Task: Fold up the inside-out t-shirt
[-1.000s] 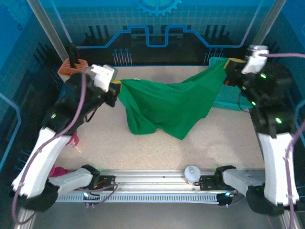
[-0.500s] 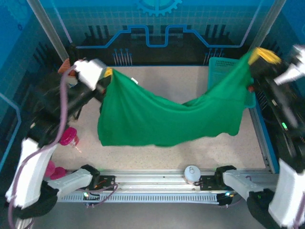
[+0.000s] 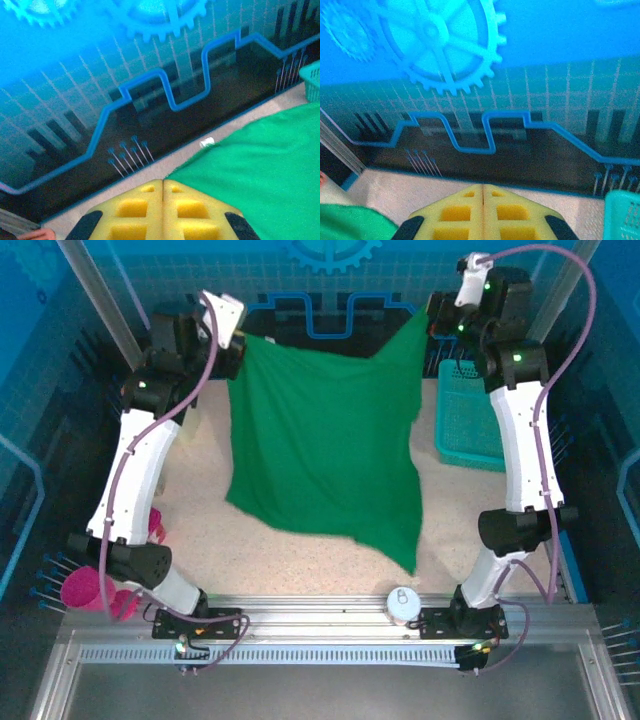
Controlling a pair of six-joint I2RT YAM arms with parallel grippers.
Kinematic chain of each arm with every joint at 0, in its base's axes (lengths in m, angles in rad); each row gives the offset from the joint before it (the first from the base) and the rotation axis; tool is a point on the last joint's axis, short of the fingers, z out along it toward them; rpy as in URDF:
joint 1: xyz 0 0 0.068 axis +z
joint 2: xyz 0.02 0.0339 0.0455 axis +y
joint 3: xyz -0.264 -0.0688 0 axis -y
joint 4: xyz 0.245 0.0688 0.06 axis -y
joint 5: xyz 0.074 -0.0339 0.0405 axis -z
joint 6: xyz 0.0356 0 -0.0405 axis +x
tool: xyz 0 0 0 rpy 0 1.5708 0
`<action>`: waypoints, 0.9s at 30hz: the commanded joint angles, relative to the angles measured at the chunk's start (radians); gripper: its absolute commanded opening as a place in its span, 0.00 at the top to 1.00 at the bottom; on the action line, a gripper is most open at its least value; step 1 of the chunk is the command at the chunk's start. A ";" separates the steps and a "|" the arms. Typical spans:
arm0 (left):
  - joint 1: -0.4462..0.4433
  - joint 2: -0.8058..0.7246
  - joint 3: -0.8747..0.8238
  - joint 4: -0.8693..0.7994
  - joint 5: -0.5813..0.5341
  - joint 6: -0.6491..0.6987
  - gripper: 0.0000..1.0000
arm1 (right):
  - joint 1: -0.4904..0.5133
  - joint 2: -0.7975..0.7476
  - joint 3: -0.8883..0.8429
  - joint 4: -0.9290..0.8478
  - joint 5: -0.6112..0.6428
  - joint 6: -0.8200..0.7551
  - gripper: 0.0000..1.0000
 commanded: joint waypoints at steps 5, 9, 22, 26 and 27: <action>-0.074 -0.137 -0.010 0.006 -0.017 0.106 1.00 | -0.036 -0.310 -0.198 0.205 -0.003 0.026 1.00; -0.227 -0.408 -0.514 0.167 -0.110 0.127 1.00 | -0.016 -0.606 -0.704 0.323 0.054 0.009 1.00; -0.491 -0.772 -1.494 0.361 -0.199 -0.703 0.44 | 0.270 -1.576 -2.061 -0.042 0.169 0.473 0.43; -0.482 -0.690 -1.475 0.318 -0.200 -0.780 0.29 | 0.238 -1.358 -1.938 -0.002 0.167 0.396 0.37; -0.463 -0.646 -1.460 0.290 -0.211 -0.816 0.26 | 0.226 -1.230 -1.883 0.010 0.153 0.376 0.36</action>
